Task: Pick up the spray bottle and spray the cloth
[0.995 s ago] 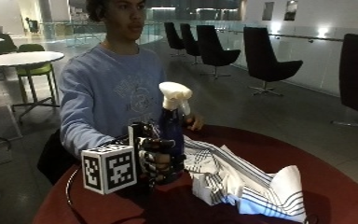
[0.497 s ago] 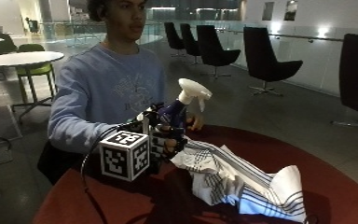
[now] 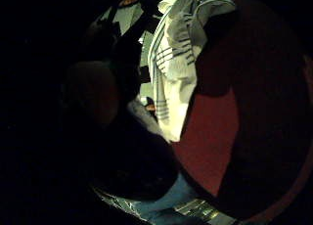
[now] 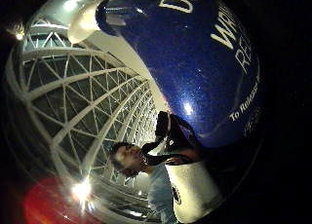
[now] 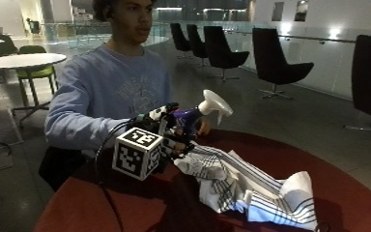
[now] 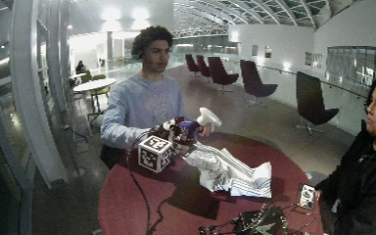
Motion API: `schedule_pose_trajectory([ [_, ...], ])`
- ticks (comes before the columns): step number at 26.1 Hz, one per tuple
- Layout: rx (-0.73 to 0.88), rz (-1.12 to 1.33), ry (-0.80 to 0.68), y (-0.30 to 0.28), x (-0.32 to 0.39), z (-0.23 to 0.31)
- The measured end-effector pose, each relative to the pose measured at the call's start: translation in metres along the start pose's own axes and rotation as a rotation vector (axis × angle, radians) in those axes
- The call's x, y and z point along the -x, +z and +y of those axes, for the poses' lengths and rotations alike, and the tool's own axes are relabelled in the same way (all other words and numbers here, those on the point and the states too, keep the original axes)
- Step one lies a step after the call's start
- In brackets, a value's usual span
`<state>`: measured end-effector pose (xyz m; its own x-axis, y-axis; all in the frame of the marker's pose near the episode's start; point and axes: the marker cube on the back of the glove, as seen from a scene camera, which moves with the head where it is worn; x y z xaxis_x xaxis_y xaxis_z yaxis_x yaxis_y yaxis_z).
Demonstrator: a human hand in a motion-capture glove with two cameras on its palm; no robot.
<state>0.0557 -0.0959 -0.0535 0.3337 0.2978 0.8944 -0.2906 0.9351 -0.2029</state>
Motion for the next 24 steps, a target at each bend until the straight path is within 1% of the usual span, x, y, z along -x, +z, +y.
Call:
schedule_pose_trajectory([
  [13,-0.007,0.017,0.082,0.011,-0.006,-0.01],
  [24,0.006,0.002,0.109,0.015,-0.01,-0.009],
])
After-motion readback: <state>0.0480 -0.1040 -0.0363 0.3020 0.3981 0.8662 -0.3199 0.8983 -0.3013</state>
